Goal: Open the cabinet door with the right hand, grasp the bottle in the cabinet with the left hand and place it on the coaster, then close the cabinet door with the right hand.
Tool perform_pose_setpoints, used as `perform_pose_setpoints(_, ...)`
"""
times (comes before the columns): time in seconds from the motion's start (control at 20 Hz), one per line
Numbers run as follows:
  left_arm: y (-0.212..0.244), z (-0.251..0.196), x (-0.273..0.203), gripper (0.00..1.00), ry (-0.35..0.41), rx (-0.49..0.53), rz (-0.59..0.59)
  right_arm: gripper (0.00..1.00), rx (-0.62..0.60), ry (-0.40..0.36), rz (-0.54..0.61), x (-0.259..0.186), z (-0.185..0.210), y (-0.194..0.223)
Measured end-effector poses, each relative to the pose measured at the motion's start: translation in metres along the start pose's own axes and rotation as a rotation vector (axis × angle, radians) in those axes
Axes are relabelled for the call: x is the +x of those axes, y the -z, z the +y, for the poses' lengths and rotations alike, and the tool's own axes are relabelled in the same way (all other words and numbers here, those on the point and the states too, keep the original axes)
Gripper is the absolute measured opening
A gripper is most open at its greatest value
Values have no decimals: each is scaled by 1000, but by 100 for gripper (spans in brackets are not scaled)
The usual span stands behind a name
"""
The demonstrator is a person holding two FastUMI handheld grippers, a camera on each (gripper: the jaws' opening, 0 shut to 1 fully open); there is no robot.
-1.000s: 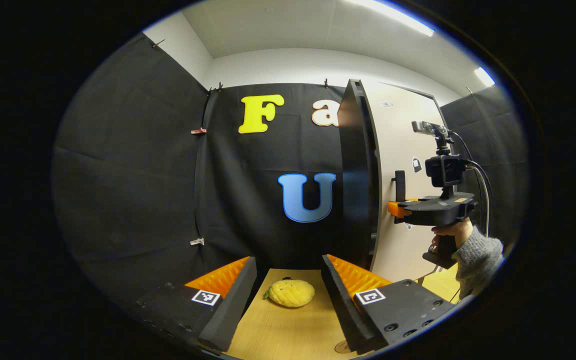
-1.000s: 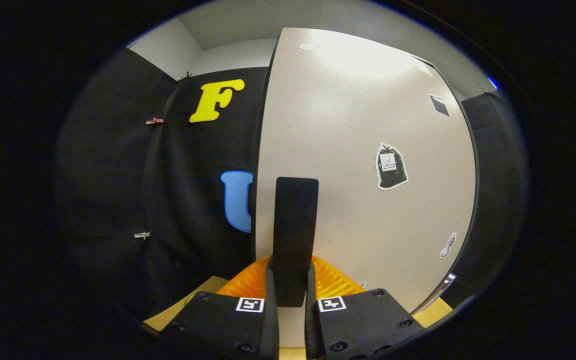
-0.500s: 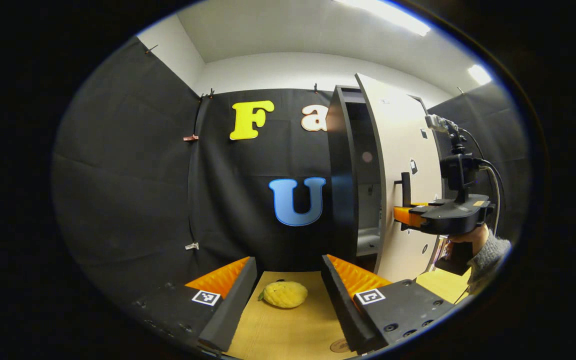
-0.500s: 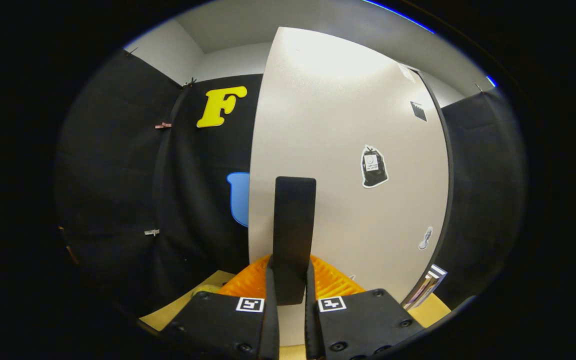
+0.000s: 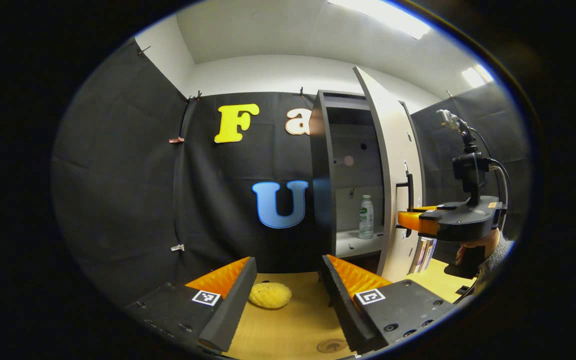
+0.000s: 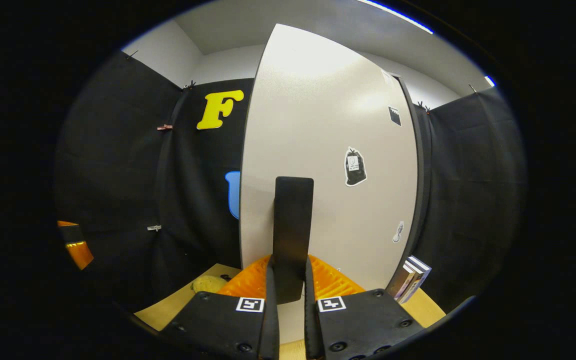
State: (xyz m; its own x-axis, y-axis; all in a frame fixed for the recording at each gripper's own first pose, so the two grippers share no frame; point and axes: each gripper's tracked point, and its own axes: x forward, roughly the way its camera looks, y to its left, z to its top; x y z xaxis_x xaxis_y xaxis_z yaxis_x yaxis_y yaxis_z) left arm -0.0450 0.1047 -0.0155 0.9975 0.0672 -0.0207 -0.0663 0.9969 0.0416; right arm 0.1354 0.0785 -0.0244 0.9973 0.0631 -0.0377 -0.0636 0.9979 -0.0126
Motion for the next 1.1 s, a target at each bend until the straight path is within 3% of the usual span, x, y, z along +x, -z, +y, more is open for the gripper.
perform_pose_setpoints(0.05,0,-6,1,83,13,0,0,20,3,4,0,-6,-4,1)
perform_pose_setpoints(0.1,0,-9,2,83,25,1,0,24,5,9,0,-11,-8,0)
perform_pose_setpoints(0.8,8,-59,14,83,199,-10,8,23,124,116,7,-64,-72,4)
perform_pose_setpoints(1.1,8,-85,39,83,247,-18,6,23,111,108,18,-79,-97,3)
